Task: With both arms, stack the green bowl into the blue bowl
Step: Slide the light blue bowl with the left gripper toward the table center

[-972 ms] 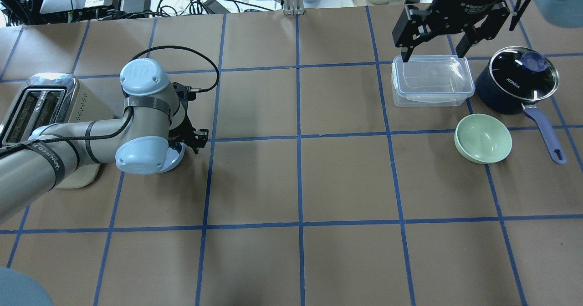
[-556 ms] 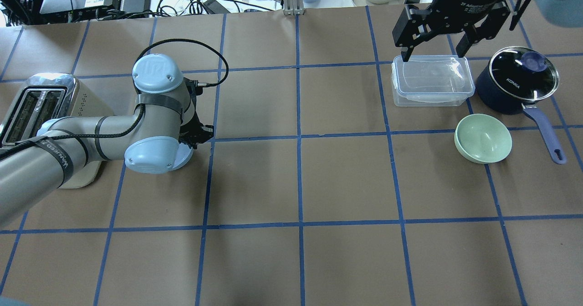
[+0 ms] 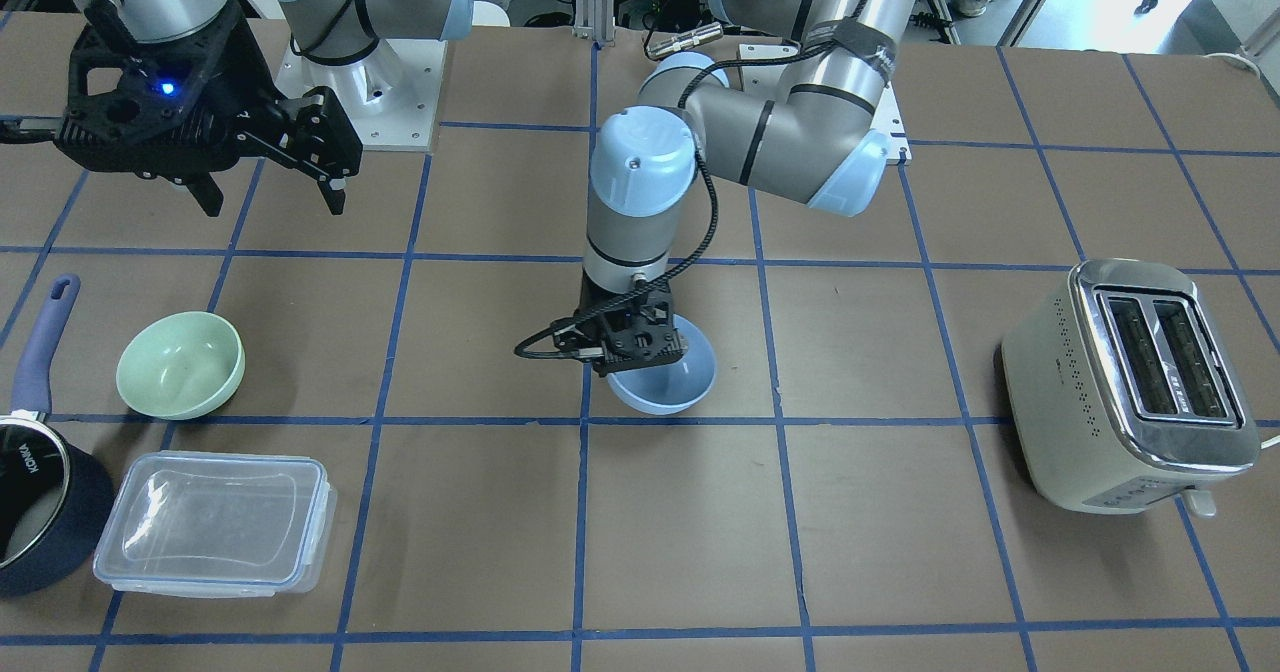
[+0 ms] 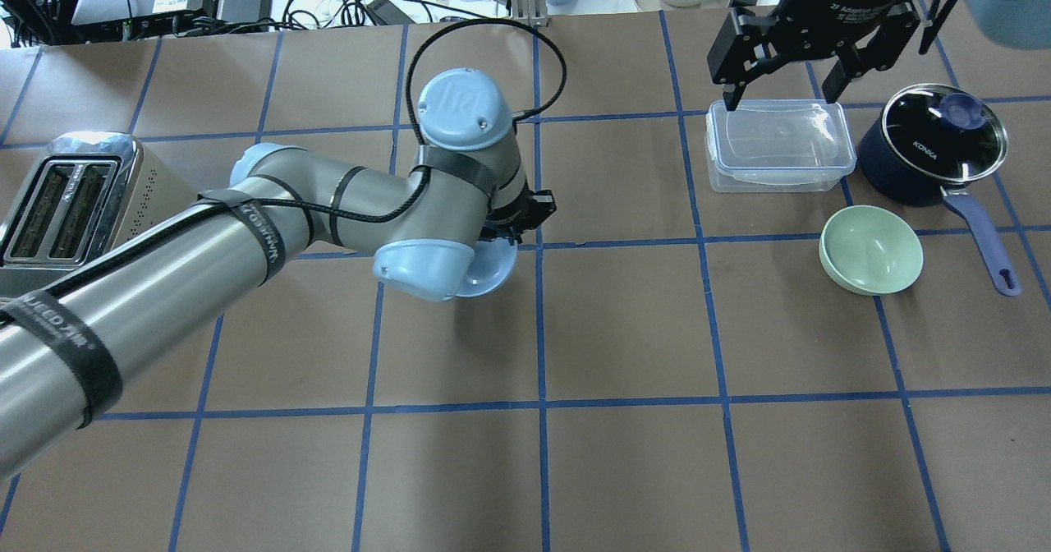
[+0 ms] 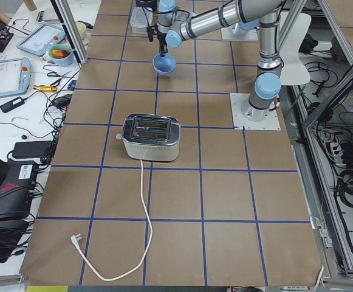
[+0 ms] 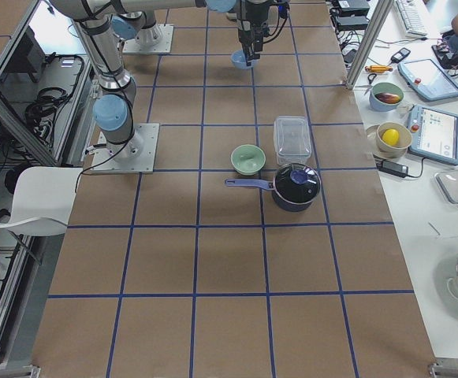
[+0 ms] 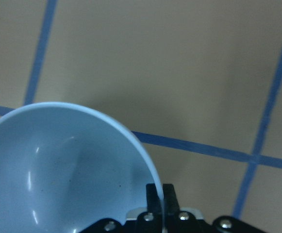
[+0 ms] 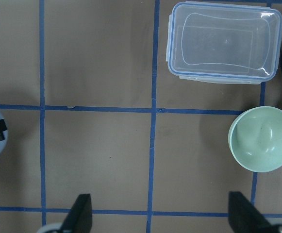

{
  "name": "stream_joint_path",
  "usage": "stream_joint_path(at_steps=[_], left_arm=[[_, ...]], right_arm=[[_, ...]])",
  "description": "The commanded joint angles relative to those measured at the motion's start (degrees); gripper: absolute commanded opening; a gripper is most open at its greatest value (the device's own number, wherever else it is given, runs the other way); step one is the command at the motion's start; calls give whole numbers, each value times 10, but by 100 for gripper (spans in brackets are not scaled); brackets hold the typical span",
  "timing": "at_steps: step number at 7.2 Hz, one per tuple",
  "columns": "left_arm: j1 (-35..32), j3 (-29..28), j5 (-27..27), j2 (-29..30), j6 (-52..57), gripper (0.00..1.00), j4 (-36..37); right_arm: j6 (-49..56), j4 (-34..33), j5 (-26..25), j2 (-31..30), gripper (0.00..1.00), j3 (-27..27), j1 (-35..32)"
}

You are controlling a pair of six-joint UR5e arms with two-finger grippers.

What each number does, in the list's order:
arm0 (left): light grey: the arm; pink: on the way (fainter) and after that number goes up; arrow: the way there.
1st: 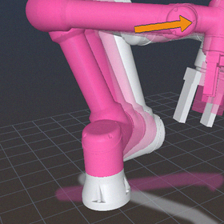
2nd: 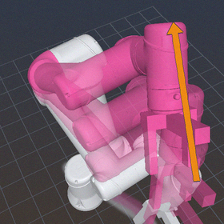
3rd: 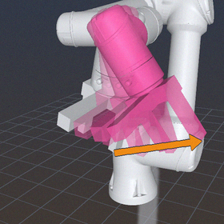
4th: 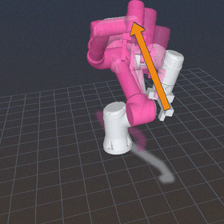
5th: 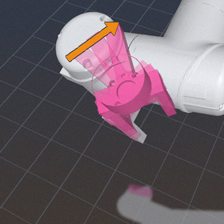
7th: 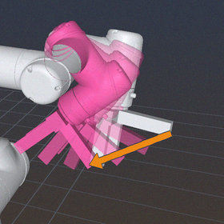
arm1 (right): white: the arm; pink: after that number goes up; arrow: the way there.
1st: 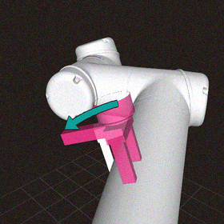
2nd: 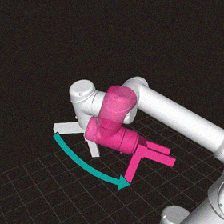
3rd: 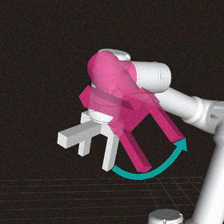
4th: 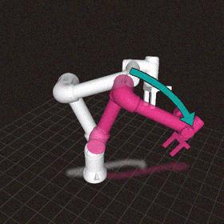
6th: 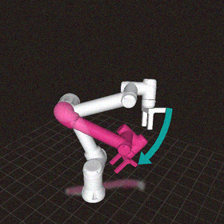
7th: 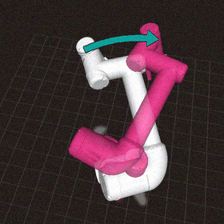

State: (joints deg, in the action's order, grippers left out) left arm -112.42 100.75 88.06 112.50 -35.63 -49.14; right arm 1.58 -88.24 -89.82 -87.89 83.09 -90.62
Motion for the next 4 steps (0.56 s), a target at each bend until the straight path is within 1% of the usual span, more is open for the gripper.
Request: stream_joint_path(at_steps=[1,2,3,4], left_arm=[[-36,-39,-6,53,-38,0,6],[-39,-36,-7,56,-40,6,8],[-37,-42,-6,58,-32,76,18],[-26,-51,-4,35,57,100,39]], right_arm=[[0,1,-1,0,100,1,0],[0,1,-1,0,100,1,1],[0,1,-1,0,100,1,1],[1,1,-3,1,100,2,4]])
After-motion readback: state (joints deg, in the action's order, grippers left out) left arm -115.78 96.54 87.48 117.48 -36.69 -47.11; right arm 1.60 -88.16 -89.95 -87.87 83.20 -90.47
